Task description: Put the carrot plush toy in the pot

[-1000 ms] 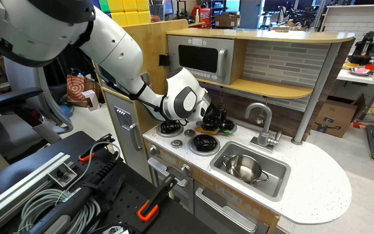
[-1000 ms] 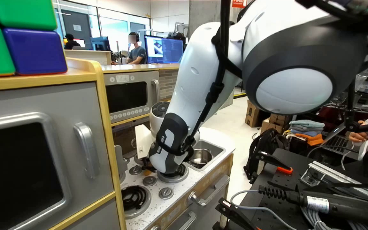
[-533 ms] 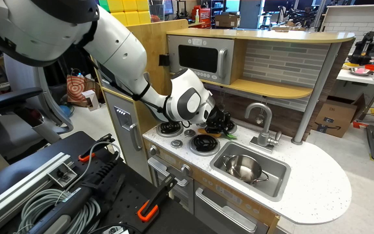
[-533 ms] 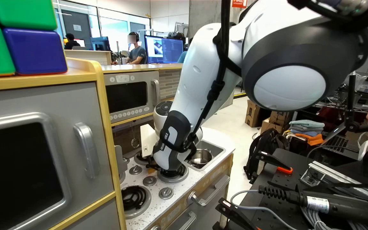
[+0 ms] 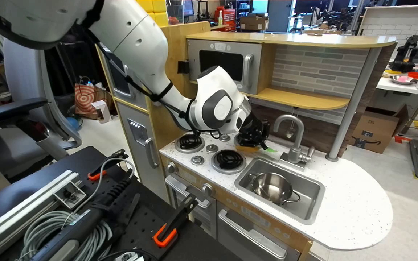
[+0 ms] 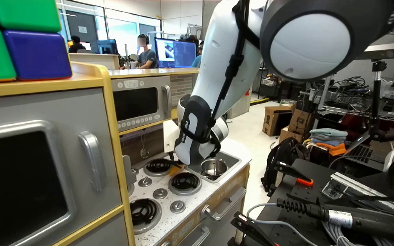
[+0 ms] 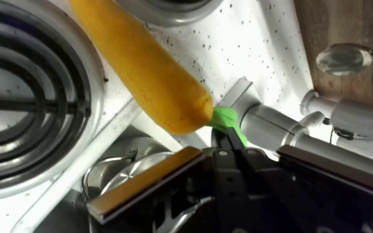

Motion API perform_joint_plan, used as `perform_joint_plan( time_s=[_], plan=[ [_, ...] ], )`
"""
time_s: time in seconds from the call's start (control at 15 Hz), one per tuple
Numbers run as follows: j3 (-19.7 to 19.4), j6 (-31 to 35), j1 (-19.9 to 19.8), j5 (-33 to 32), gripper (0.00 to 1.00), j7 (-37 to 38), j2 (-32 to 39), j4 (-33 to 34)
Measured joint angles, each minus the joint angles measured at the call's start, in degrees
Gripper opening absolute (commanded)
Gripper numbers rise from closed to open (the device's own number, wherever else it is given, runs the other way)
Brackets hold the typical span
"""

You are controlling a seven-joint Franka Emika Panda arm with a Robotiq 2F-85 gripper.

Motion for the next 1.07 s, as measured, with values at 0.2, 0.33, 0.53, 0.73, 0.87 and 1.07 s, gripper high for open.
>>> perform_joint_plan(
  time_s=[0.2, 0.33, 0.53, 0.73, 0.87, 1.07],
  plan=[
    [-0.55, -1.83, -0.4, 0.0, 0.0, 0.0, -2.4, -3.93],
    [-0.61, -5.09, -1.13, 0.0, 0.0, 0.22, -3.38, -5.82],
    [-1.21, -9.36, -2.6, -0.1, 0.0, 1.85, -3.94, -7.73],
    [-2.51, -11.15, -3.87, -0.27, 0.0, 4.65, -4.23, -8.89],
    [-3.35, -11.64, -4.74, -0.85, 0.0, 6.56, -4.36, -9.14],
    [-3.58, -12.31, -5.85, -1.5, 0.28, 8.34, -4.68, -9.17]
  ],
)
